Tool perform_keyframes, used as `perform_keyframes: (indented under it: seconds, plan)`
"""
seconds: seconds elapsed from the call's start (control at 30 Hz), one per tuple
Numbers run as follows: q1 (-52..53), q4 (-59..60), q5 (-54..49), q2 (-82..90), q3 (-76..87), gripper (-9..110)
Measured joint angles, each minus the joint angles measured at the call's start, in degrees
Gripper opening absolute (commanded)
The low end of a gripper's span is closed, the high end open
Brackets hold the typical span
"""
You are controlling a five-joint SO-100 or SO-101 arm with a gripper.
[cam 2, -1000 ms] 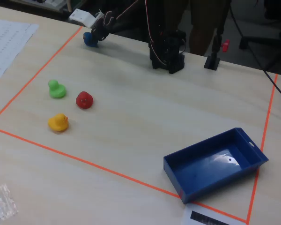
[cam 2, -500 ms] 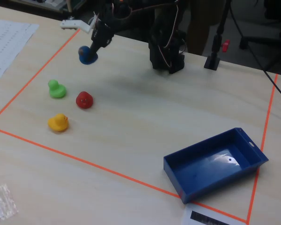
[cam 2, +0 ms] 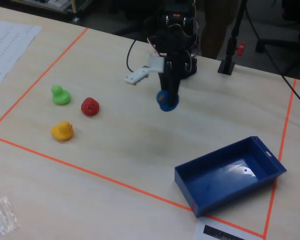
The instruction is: Grasp blue duck and put it into box.
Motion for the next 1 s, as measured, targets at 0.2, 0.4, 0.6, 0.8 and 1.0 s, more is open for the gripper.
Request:
perform_keyframes:
  seconds: [0.2, 0.4, 0.6, 0.8, 1.0]
  plan:
    - [-8.3, -3.7, 2.3, -11.2, -8.2, 0]
    - [-14.8, -4.0, 6.2, -24.7, -20.8, 0]
    - [-19.2, -2.3, 8.7, -37.8, -36.4, 0]
    - [-22.1, 4.2, 8.7, -54.5, -58.5, 7]
    - [-22.1, 9.0, 8.7, -69.3, -77.7, 25]
